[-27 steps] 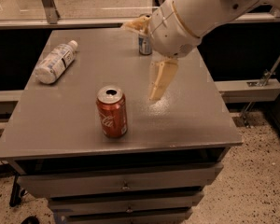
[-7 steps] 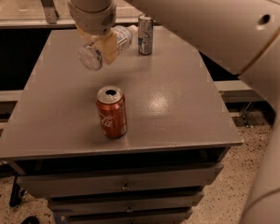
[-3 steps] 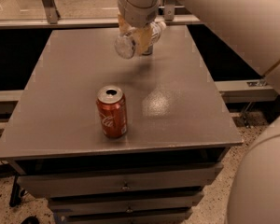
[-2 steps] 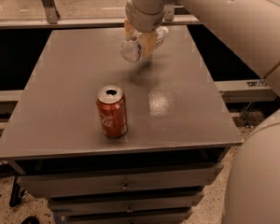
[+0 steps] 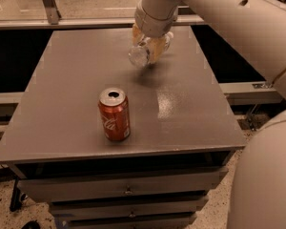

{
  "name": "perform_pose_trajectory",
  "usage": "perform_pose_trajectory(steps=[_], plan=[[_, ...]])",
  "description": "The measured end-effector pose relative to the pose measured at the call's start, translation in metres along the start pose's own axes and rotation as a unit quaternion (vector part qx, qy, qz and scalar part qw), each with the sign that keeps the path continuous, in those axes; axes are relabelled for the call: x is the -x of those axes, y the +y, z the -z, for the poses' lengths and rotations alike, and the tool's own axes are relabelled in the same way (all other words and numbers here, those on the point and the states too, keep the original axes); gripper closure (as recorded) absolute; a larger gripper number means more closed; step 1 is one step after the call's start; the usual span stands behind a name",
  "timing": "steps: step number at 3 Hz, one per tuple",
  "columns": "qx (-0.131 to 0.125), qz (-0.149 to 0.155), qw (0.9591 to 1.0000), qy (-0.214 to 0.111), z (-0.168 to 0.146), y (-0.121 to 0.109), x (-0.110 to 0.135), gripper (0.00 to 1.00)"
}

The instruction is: Move blue plastic bottle near redbull can

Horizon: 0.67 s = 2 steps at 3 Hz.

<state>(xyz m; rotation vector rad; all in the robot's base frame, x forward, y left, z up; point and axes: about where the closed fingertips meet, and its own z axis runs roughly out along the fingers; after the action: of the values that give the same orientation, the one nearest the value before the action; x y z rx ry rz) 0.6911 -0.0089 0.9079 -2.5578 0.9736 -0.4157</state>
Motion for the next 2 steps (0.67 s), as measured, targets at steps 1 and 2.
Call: perform_pose_trajectory(steps=[1,2], plan=[[0.001,0.012,0.9999,-0.006,-0.0044,0.0031,0.0012,0.61],[0.001,0.018,0.9998,-0.011,-0.007,0.0068,0.0001,0.36]])
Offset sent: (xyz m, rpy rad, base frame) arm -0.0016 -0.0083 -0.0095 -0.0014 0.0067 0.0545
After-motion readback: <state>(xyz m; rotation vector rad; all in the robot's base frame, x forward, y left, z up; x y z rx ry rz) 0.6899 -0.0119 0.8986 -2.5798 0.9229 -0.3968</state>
